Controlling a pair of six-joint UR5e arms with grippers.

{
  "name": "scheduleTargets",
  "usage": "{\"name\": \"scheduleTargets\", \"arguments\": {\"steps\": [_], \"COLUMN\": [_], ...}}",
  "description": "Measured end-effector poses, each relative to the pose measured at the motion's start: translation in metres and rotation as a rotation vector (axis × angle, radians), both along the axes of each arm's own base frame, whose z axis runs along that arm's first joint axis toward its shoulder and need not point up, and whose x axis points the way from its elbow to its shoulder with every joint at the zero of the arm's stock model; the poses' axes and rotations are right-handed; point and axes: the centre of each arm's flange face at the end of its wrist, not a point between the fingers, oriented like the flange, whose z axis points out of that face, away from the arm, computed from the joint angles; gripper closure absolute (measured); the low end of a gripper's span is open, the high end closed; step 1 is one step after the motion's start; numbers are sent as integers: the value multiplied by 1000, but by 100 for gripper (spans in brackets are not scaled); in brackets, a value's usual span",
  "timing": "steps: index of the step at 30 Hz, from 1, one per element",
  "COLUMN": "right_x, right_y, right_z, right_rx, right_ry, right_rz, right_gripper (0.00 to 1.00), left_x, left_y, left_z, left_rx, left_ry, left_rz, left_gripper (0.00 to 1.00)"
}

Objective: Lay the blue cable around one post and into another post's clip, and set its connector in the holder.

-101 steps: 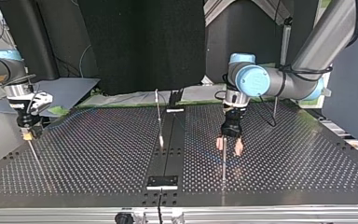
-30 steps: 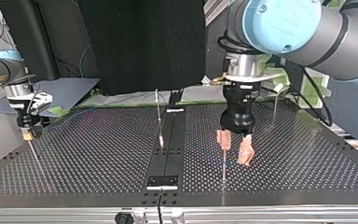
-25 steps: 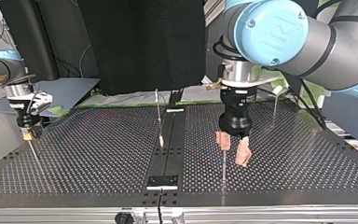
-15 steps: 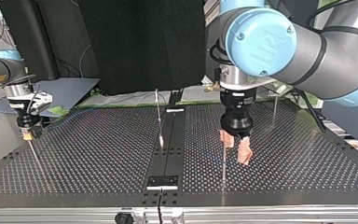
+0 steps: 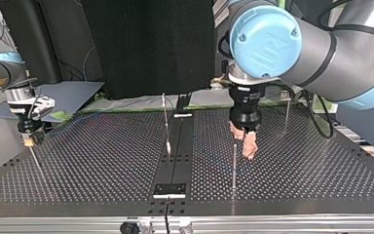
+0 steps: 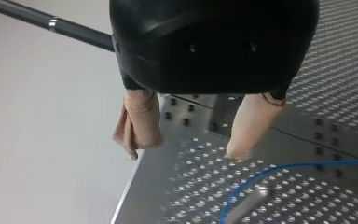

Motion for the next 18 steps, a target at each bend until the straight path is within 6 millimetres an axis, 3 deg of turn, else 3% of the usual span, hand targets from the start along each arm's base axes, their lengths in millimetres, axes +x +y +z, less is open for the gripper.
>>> {"name": "scheduleTargets", "arguments": {"steps": [18], "right_x": [0], "right_y": [0], "right_z": [0], "right_rx": [0], "right_ry": [0], "right_rz": [0], "right_gripper": [13], "left_x": [-18], "left_y": [8], "left_z": [-9], "left_rx": [223], "left_ry": [149], "left_rz": [-44], "left_gripper": [0]}}
